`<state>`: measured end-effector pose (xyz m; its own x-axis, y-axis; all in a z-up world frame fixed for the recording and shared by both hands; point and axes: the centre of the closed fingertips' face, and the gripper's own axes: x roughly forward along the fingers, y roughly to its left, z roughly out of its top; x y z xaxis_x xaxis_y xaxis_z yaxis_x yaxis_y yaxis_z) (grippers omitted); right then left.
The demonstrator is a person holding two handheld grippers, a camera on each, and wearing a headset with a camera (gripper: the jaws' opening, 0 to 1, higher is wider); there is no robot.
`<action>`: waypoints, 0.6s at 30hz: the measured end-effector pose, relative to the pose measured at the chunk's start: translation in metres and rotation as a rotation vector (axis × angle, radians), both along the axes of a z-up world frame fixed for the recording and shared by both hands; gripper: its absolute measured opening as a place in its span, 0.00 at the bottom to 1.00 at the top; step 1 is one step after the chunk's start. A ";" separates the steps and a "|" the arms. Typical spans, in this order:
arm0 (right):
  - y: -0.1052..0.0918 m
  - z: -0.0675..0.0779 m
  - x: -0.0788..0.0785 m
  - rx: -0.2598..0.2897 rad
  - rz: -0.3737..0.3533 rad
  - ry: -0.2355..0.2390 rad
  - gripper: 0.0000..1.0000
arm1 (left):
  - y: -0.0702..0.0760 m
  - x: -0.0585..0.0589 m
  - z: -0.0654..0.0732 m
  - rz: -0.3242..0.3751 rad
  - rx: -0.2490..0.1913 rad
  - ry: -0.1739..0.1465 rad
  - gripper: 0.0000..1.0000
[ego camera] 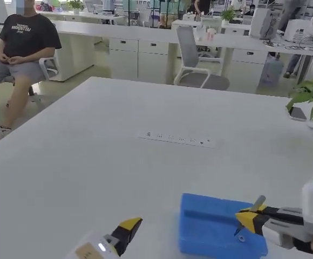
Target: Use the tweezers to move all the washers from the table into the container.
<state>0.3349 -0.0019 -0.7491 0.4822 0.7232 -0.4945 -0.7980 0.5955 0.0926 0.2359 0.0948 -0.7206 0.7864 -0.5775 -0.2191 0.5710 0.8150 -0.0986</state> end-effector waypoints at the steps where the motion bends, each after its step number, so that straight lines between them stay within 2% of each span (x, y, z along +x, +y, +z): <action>1: 0.002 0.001 -0.004 0.004 0.004 0.002 0.04 | -0.001 0.000 0.000 -0.002 0.002 0.001 0.92; 6: 0.009 0.002 -0.017 0.032 0.026 0.017 0.04 | -0.001 -0.001 -0.001 -0.008 0.007 0.004 0.92; 18: 0.007 -0.023 -0.042 0.014 0.040 0.081 0.04 | 0.001 0.000 -0.002 -0.007 0.001 0.005 0.92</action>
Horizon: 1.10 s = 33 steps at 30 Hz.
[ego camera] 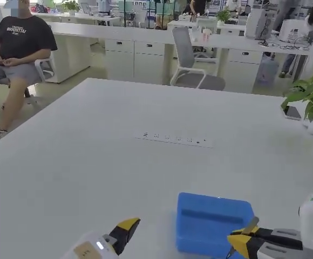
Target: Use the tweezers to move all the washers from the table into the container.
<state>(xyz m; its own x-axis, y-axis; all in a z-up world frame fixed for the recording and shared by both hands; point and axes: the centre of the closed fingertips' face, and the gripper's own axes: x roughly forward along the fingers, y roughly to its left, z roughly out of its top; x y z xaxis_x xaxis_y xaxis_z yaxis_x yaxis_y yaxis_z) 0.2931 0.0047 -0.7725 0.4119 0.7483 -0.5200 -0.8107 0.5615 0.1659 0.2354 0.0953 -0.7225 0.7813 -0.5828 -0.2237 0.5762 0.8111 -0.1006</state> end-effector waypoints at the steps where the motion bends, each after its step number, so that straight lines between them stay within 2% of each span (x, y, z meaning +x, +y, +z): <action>1: -0.001 -0.004 -0.002 -0.011 0.003 0.006 0.04 | -0.001 0.000 0.001 0.000 0.000 0.000 0.92; 9: -0.005 -0.032 -0.011 -0.041 -0.001 0.071 0.04 | -0.002 -0.001 0.000 -0.003 0.003 0.004 0.92; 13: -0.007 -0.041 -0.012 -0.049 -0.012 0.079 0.04 | -0.003 -0.002 0.001 0.000 0.001 0.009 0.92; 14: -0.007 -0.039 -0.010 -0.030 -0.023 0.072 0.04 | -0.002 -0.002 0.000 0.002 0.002 0.010 0.92; 15: -0.007 -0.039 -0.010 -0.022 -0.032 0.092 0.03 | -0.002 -0.001 0.000 0.002 0.002 0.012 0.92; 23: -0.003 -0.040 -0.018 -0.029 -0.009 0.099 0.04 | -0.003 -0.002 -0.002 -0.008 0.007 0.018 0.92; 29: 0.001 -0.039 -0.022 -0.060 0.021 0.066 0.04 | -0.002 -0.001 -0.003 -0.006 0.002 0.021 0.91; 33: 0.005 -0.041 -0.030 -0.147 0.112 -0.027 0.04 | -0.003 -0.002 -0.001 -0.005 -0.003 0.016 0.91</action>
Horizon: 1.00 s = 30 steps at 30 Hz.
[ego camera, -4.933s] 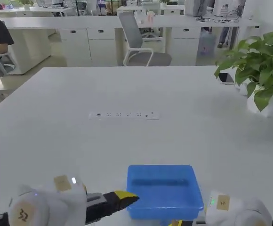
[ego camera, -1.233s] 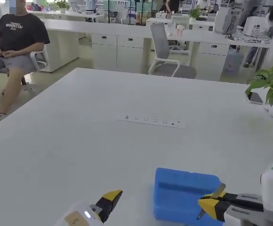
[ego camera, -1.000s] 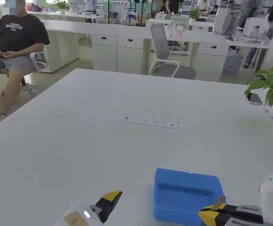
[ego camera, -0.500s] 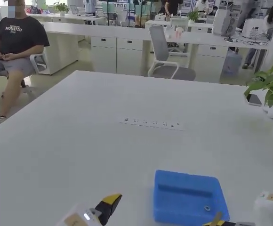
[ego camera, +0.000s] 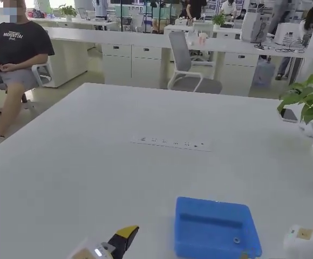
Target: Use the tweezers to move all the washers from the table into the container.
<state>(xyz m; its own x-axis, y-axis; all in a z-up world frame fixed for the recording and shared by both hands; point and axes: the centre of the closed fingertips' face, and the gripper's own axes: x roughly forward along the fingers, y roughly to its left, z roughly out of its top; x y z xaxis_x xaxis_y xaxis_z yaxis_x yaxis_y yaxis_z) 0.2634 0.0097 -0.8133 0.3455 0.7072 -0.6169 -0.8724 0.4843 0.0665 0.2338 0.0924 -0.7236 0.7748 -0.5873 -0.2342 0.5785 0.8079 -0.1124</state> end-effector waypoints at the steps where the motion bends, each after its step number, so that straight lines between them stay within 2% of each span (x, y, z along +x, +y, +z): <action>1: 0.001 0.000 -0.001 -0.021 0.020 -0.028 0.04 | 0.000 0.000 0.000 0.003 0.003 0.003 0.91; 2: 0.000 -0.001 -0.003 -0.053 0.041 -0.061 0.04 | 0.001 0.000 -0.001 0.005 0.003 0.006 0.91; 5: 0.002 -0.002 -0.009 -0.082 0.073 -0.086 0.03 | 0.001 0.000 0.000 0.008 -0.003 0.006 0.91; 6: 0.002 -0.001 -0.010 -0.100 0.070 -0.101 0.03 | 0.002 0.000 -0.001 0.008 -0.004 0.007 0.91; 8: 0.002 -0.001 -0.010 -0.100 0.060 -0.110 0.03 | 0.002 0.001 -0.002 0.008 -0.003 0.008 0.91; 9: 0.001 0.000 -0.007 -0.091 0.032 -0.115 0.03 | 0.002 0.001 -0.002 0.008 -0.002 0.008 0.91; 13: -0.003 0.003 -0.003 -0.020 -0.055 -0.047 0.03 | 0.002 0.000 -0.001 0.010 -0.002 0.009 0.91; 15: -0.001 0.016 0.000 0.069 -0.098 -0.022 0.03 | 0.004 0.001 -0.002 0.017 -0.008 0.013 0.91; 17: -0.003 0.026 0.003 0.122 -0.134 0.005 0.03 | 0.006 0.001 -0.001 0.025 -0.020 0.013 0.91; 20: -0.004 0.044 0.010 0.182 -0.174 -0.004 0.03 | 0.010 0.003 -0.003 0.040 -0.017 0.017 0.91; 23: -0.006 0.055 0.017 0.224 -0.196 0.000 0.03 | 0.007 0.002 -0.002 0.023 -0.046 0.022 0.91; 30: -0.008 0.078 0.039 0.272 -0.214 -0.012 0.03 | 0.004 0.001 -0.003 0.008 -0.041 0.027 0.90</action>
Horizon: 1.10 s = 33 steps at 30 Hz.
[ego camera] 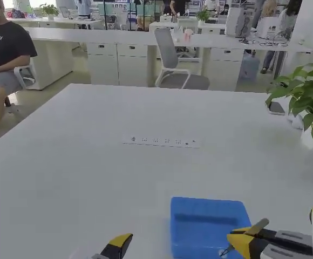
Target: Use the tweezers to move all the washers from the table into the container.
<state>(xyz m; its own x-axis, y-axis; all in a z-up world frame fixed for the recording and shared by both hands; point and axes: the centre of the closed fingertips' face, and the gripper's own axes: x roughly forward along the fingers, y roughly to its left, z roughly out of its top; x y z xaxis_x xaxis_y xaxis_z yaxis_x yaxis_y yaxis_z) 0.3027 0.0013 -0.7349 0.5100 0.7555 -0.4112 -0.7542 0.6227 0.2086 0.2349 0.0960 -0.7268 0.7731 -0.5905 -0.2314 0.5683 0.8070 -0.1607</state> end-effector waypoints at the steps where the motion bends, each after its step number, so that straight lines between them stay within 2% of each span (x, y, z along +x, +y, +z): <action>1: -0.001 0.001 0.004 0.002 -0.003 -0.002 0.03 | 0.000 0.000 0.000 -0.001 -0.003 0.001 0.90; 6: -0.001 0.005 0.025 -0.018 -0.014 -0.008 0.03 | -0.002 -0.001 -0.001 -0.014 -0.004 0.003 0.90; 9: -0.002 0.000 0.037 -0.044 -0.010 -0.002 0.03 | -0.003 -0.002 -0.001 -0.020 -0.002 0.005 0.90; 18: -0.002 -0.019 0.058 -0.116 0.010 0.035 0.03 | -0.002 0.000 0.000 -0.013 -0.006 -0.001 0.90; 26: -0.003 -0.041 0.066 -0.172 0.018 0.085 0.03 | -0.002 -0.001 0.001 -0.009 -0.008 0.001 0.90; 33: -0.005 -0.054 0.068 -0.211 0.024 0.107 0.03 | -0.002 -0.001 0.001 -0.006 -0.007 0.002 0.89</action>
<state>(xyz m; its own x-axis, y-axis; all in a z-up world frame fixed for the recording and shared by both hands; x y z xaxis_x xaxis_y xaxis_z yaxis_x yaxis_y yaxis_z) 0.3707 -0.0036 -0.7887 0.4384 0.6583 -0.6119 -0.7498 0.6433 0.1548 0.2343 0.0944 -0.7259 0.7692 -0.5967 -0.2288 0.5726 0.8025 -0.1677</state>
